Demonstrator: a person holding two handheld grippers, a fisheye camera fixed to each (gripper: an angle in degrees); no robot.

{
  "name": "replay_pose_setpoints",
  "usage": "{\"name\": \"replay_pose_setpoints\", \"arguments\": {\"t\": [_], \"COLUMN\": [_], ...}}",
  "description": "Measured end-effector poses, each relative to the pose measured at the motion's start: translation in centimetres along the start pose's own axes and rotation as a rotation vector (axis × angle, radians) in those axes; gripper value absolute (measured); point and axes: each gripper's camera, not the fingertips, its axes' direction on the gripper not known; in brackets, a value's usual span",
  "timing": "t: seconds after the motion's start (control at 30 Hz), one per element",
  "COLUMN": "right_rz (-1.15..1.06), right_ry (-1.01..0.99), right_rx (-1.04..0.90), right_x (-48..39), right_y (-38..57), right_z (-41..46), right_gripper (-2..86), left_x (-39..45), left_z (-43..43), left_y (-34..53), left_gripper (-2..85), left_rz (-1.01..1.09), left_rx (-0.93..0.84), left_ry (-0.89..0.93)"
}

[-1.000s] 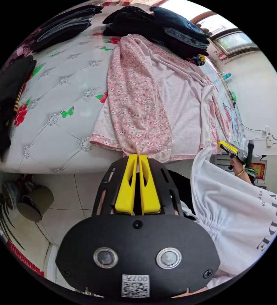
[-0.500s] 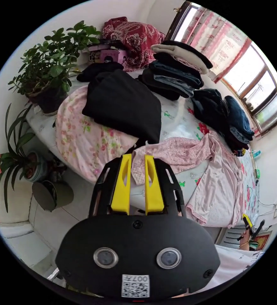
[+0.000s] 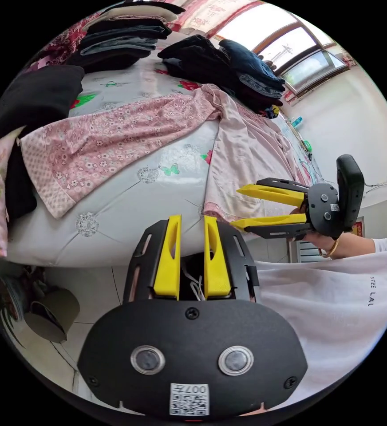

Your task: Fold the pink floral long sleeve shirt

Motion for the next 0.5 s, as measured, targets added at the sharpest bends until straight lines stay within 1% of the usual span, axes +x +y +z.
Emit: {"name": "replay_pose_setpoints", "arguments": {"t": [0.1,0.13,0.2,0.23,0.27,0.33,0.37,0.4,0.43,0.5], "right_rz": [-0.073,-0.064,-0.014,0.04,0.079,0.323,0.391,0.533,0.664,0.809], "right_ry": [0.041,0.047,0.057,0.026,0.002,-0.106,-0.13,-0.15,-0.134,-0.118], "right_rx": [-0.052,-0.017,-0.006,0.096,0.159,0.38,0.421,0.498,0.541,0.511], "right_x": [-0.7,-0.2,1.6,3.3,4.3,9.4,10.6,12.7,14.2,15.6], "right_y": [-2.2,-2.4,-1.9,-0.4,0.6,6.7,8.7,13.0,17.3,22.6], "right_z": [1.9,1.7,0.9,-1.1,-2.4,-7.5,-8.5,-9.9,-10.5,-9.7], "right_gripper": [7.5,4.8,2.4,1.6,1.3,0.7,0.7,0.7,0.9,1.6], "left_x": [-0.9,-1.0,-1.1,-1.2,-1.2,-0.9,-0.7,-0.1,0.8,2.4], "left_z": [-0.9,-1.5,-2.2,-2.5,-2.7,-2.9,-2.8,-2.5,-2.2,-1.3], "left_y": [0.4,0.7,1.5,2.0,2.3,3.2,3.3,3.4,3.4,3.2], "left_gripper": [8.2,8.2,8.3,8.4,8.5,8.6,8.6,8.6,8.7,8.8], "left_rz": [-0.032,-0.023,-0.005,0.006,0.012,0.041,0.052,0.079,0.112,0.171], "left_rx": [0.01,0.02,0.025,0.024,0.026,0.027,0.024,0.016,0.008,-0.008], "left_ry": [0.041,0.039,0.032,0.036,0.041,0.071,0.08,0.098,0.118,0.141]}}
